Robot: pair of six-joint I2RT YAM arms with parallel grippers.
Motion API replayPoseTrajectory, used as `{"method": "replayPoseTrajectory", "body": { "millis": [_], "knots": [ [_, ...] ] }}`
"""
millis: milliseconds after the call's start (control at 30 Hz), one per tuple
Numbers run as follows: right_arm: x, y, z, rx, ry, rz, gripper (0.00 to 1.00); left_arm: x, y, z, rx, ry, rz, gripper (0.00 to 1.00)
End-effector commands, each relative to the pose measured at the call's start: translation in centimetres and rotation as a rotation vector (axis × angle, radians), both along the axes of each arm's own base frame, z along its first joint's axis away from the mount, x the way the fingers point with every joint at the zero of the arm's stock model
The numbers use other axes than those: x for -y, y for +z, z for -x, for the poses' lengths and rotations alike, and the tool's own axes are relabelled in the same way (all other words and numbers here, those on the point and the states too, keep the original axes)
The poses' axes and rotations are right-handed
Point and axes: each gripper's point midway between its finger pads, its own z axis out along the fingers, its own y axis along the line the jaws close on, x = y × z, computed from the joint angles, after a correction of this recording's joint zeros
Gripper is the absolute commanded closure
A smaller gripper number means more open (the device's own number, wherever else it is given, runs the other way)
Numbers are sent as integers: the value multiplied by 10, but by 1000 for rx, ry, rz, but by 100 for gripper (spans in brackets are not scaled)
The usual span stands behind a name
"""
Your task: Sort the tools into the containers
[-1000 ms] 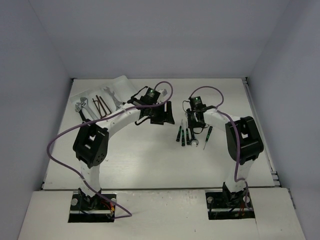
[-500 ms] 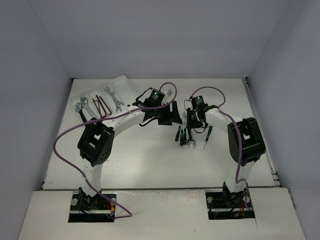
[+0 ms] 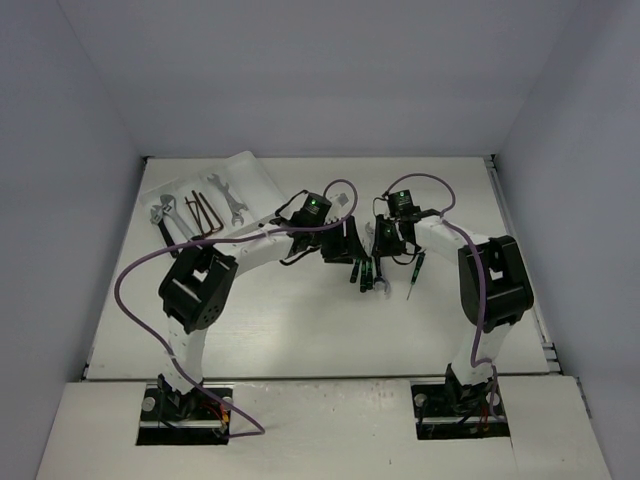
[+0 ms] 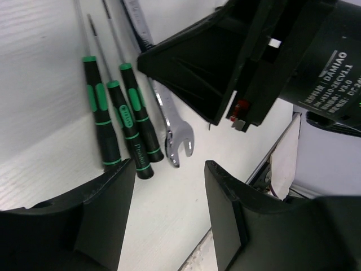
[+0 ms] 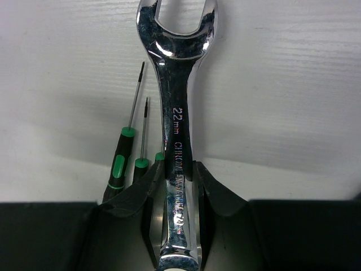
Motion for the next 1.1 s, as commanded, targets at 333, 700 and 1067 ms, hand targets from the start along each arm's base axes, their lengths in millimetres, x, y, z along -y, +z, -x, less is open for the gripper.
{"method": "replayPoseTrajectory", "body": {
  "millis": [333, 700, 1067],
  "knots": [
    [-19, 67, -31, 133, -24, -189, 100, 32, 17, 0, 50, -36, 99, 51],
    [-30, 90, -33, 167, -22, -271, 100, 41, 27, -9, 56, -23, 127, 51],
    [-37, 108, -34, 193, -20, -332, 100, 47, 20, -23, 45, 26, 119, 55]
  ]
}}
